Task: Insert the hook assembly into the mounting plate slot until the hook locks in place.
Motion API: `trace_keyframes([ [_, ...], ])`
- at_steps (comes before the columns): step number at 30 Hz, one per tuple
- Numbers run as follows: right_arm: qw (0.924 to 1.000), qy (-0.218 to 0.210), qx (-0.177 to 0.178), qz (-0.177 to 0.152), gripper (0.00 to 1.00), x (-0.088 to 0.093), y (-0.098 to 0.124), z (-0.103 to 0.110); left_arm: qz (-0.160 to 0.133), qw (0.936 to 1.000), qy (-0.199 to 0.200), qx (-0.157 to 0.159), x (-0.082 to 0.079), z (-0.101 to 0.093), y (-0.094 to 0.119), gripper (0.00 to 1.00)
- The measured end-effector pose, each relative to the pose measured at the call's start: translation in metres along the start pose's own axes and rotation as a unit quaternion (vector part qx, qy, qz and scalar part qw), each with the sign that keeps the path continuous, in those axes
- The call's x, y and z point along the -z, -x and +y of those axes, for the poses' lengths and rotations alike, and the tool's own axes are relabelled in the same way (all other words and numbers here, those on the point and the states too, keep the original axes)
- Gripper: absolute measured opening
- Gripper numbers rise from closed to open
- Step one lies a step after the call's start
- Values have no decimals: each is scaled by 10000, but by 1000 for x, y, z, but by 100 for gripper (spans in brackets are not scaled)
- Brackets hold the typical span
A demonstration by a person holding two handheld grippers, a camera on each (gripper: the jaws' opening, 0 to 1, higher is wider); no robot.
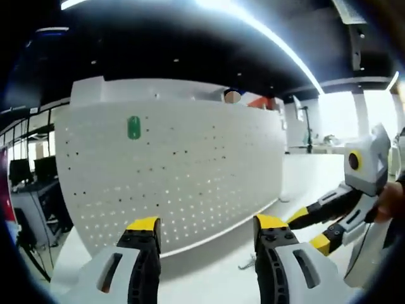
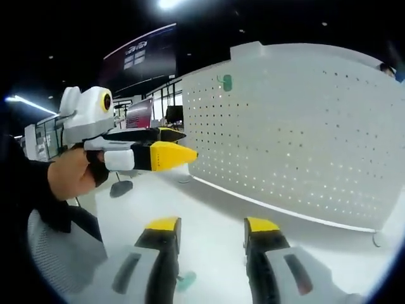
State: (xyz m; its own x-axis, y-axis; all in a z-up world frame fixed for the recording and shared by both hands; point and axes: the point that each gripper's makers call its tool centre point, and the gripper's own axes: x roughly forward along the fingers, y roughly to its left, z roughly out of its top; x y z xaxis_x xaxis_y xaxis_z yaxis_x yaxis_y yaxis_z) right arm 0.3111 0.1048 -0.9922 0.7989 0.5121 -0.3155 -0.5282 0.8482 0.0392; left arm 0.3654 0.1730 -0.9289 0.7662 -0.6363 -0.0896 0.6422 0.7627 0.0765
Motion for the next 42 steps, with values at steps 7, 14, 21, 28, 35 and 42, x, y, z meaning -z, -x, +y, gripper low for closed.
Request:
trace_keyframes([
  [7, 9997, -94, 171, 127, 37, 7, 1, -11, -38, 9998, -62, 182, -3, -9, -1, 60],
  [14, 9992, -80, 258, 308, 35, 11, -1, -19, -103, 9997, -59, 194, -7, -7, 0, 60],
  [21, 9974, 14, 379, 608, 33, 16, -12, -35, -24, 9999, -48, 129, -2, 2, 0, 60],
  [28, 9937, 45, 449, 1027, 31, 30, -28, -48, 54, 10000, 22, 63, 2, 11, 1, 60],
  [35, 9882, 70, 526, 1436, 28, 47, -41, -61, 121, 9999, 7, 97, 6, 12, -1, 59],
  [42, 9834, 44, 543, 1729, 26, 62, -52, -69, 207, 9997, 25, 106, 11, 13, -1, 59],
])
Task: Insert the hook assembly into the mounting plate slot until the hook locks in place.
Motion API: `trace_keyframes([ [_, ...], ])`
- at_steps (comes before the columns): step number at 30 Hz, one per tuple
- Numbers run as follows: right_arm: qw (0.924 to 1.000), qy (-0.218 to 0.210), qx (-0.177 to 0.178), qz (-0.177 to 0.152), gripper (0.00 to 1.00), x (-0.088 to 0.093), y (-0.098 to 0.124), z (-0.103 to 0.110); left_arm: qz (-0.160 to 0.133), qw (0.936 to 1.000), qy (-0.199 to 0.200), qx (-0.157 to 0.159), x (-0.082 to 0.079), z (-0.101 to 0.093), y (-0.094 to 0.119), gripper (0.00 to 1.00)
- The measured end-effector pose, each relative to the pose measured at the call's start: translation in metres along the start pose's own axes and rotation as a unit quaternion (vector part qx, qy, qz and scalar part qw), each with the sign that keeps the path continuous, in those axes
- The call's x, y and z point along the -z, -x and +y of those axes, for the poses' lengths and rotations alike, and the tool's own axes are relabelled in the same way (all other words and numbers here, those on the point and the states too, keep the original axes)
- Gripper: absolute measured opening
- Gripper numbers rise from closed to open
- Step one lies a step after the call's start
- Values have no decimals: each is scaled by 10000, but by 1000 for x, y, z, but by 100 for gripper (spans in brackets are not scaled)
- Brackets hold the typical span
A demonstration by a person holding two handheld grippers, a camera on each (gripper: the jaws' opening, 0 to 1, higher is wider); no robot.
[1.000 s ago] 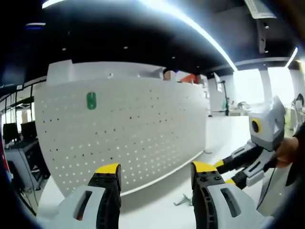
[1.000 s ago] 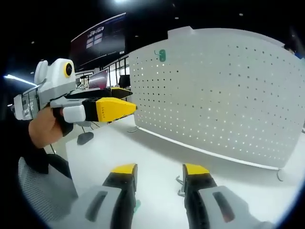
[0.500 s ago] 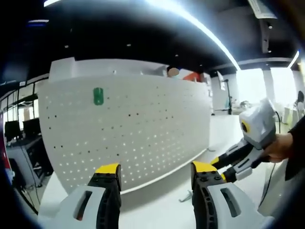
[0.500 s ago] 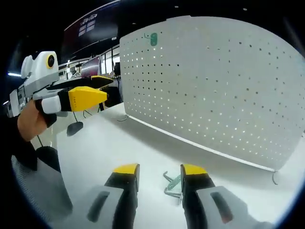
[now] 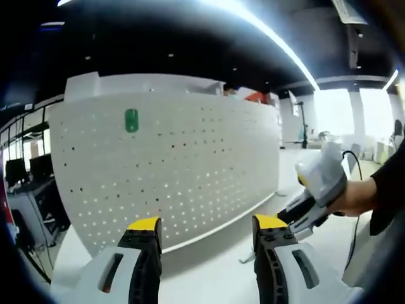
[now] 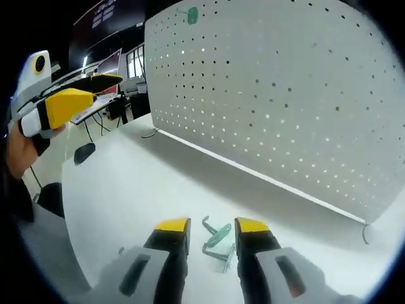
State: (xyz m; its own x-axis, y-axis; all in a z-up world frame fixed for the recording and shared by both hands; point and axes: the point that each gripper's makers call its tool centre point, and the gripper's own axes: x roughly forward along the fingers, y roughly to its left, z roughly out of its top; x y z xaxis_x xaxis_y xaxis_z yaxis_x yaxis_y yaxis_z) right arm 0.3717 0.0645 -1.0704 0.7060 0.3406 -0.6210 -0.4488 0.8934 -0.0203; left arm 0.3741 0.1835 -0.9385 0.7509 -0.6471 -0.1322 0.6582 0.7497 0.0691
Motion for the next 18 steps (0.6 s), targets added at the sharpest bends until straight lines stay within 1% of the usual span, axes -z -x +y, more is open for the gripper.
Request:
trace_keyframes([
  [10, 9995, -52, -49, 303, 24, 11, -18, 0, 70, 10000, 1, 14, 4, 0, -1, 57],
  [18, 9987, -148, 2, 494, 22, 19, -29, -7, 91, 10000, 21, 6, 5, 1, -1, 57],
])
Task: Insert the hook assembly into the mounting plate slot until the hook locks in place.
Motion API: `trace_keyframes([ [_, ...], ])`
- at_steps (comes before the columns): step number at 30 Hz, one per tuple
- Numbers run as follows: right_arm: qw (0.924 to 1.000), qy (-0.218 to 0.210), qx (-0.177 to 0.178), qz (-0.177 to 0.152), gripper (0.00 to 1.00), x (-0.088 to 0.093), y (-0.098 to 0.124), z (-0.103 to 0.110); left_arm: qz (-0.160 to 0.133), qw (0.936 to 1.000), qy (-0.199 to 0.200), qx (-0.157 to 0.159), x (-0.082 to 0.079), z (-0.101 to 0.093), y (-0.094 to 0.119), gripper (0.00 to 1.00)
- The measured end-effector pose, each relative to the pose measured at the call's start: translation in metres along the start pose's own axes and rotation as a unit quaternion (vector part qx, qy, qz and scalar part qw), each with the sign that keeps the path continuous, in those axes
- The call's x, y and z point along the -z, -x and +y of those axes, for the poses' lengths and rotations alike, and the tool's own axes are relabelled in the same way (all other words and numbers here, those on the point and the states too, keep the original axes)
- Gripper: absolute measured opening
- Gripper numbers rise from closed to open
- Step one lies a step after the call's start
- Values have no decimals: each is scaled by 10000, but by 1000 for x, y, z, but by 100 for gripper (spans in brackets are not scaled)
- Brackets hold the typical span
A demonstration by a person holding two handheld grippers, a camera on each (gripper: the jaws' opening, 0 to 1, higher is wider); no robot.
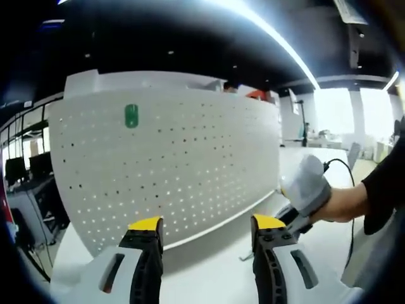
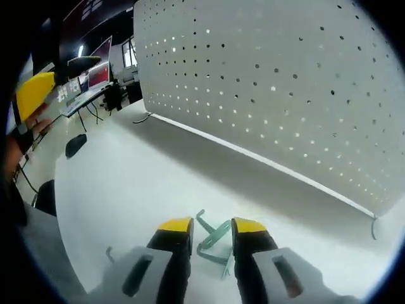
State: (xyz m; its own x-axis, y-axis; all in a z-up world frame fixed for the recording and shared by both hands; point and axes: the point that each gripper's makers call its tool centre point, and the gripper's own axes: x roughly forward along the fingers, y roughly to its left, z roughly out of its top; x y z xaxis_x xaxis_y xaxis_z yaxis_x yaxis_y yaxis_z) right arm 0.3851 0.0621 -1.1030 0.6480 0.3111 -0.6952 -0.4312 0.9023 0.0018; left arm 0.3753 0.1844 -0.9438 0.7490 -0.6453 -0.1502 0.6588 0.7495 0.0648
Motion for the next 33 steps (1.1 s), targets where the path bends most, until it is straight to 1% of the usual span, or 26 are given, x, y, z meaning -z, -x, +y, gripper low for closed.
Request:
trace_keyframes([
  [7, 9998, -134, -12, 121, 21, 5, -9, -3, 51, 10000, 16, 6, 3, 2, -1, 56],
  [12, 9997, -140, 4, 201, 20, 6, -13, -4, 77, 10000, 6, 18, 4, 2, -1, 56],
  [20, 9991, -232, 43, 353, 17, 13, -16, -8, 85, 10000, 8, 19, 5, 3, -1, 55],
  [33, 9991, -233, -22, 348, 11, 13, -17, -5, 84, 10000, 6, 18, 5, 2, -1, 54],
])
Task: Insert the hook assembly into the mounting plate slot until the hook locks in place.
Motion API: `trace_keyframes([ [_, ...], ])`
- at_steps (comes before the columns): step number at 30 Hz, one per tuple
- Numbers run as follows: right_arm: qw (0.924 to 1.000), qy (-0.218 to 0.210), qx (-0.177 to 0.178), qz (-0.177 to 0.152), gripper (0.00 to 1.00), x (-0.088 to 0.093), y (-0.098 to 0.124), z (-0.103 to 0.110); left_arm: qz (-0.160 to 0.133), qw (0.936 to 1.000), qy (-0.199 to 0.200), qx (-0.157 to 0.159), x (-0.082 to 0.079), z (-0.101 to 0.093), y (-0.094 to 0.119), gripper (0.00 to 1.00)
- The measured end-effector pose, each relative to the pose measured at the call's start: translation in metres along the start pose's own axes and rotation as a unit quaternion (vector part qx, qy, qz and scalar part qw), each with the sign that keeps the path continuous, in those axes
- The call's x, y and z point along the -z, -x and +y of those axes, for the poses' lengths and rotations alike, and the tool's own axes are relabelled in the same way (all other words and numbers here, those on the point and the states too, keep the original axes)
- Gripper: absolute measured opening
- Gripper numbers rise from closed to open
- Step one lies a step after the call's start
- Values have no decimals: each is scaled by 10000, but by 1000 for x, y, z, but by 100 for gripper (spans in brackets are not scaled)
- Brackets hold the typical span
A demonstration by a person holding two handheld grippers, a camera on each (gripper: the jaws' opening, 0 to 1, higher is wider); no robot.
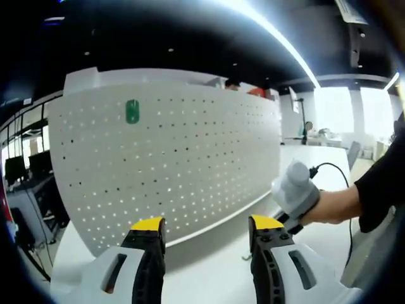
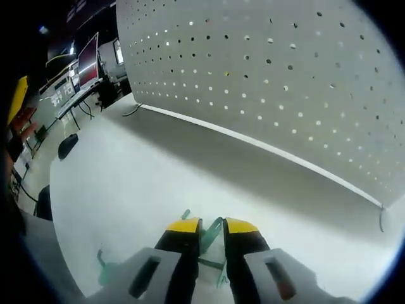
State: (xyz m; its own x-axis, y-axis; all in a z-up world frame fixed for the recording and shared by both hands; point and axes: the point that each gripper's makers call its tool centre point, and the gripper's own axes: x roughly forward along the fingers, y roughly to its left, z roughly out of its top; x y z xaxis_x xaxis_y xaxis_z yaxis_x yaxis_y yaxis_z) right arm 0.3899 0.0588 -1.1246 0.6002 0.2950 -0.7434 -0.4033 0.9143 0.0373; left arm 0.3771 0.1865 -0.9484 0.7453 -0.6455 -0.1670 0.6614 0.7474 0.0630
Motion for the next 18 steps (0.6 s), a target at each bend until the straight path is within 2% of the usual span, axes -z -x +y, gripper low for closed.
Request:
trace_keyframes([
  [18, 10000, 52, 2, -24, 7, -1, 0, -2, 18, 10000, 5, 39, 1, -2, 0, 53],
])
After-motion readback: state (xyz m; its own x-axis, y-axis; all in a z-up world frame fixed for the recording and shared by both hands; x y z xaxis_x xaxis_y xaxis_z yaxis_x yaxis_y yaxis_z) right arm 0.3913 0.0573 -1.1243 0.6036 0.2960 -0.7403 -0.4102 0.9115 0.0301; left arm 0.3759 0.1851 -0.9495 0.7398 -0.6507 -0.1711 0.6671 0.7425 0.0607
